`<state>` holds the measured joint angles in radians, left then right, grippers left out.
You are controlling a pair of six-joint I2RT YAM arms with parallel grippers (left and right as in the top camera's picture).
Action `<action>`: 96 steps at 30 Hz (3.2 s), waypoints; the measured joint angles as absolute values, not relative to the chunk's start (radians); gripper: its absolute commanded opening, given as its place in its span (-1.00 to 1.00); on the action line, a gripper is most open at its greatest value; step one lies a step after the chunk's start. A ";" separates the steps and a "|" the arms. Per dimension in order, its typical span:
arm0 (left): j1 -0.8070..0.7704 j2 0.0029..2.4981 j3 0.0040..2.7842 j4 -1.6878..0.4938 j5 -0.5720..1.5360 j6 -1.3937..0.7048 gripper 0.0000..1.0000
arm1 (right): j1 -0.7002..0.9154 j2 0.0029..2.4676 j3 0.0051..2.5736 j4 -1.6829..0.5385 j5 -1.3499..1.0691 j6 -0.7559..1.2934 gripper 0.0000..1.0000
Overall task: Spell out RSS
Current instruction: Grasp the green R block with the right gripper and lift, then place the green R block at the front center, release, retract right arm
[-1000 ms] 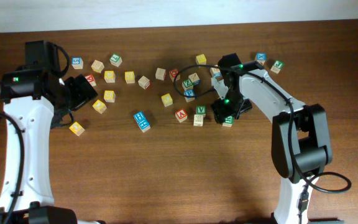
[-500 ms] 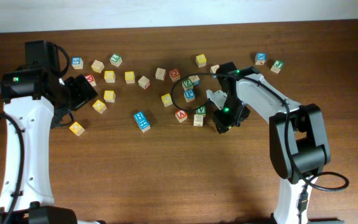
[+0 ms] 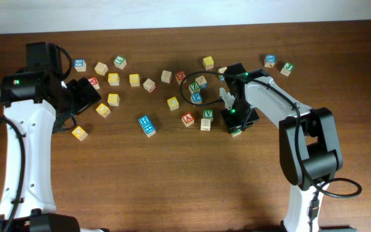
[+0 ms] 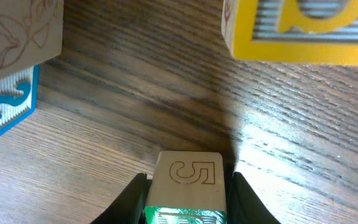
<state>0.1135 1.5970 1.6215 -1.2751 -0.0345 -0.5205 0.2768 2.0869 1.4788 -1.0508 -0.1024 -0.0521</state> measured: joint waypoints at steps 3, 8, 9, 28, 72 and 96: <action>0.113 1.597 1.621 -1.275 -0.035 -0.521 0.98 | 0.277 2.087 1.479 -1.049 -0.106 0.024 -0.55; 0.113 1.597 1.621 -1.275 -0.035 -0.521 0.98 | 0.277 2.086 1.532 -1.174 -0.200 0.059 -0.65; 0.113 1.597 1.621 -1.276 -0.035 -0.521 0.98 | 0.279 2.086 1.573 -1.242 -0.211 0.060 -0.65; 0.113 1.597 1.621 -1.275 -0.035 -0.521 0.98 | 0.802 2.201 1.663 -1.018 -0.024 0.733 -0.55; 0.113 1.597 1.621 -1.275 -0.035 -0.521 0.98 | 0.803 2.201 1.673 -1.095 -0.121 0.730 -0.53; 0.113 1.597 1.621 -1.275 -0.035 -0.521 0.98 | 0.734 2.199 1.670 -1.051 -0.163 0.657 -0.15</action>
<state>0.1135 1.5970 1.6215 -1.2751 -0.0345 -0.5205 0.7341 2.1994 1.6695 -1.0508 -0.1635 0.6567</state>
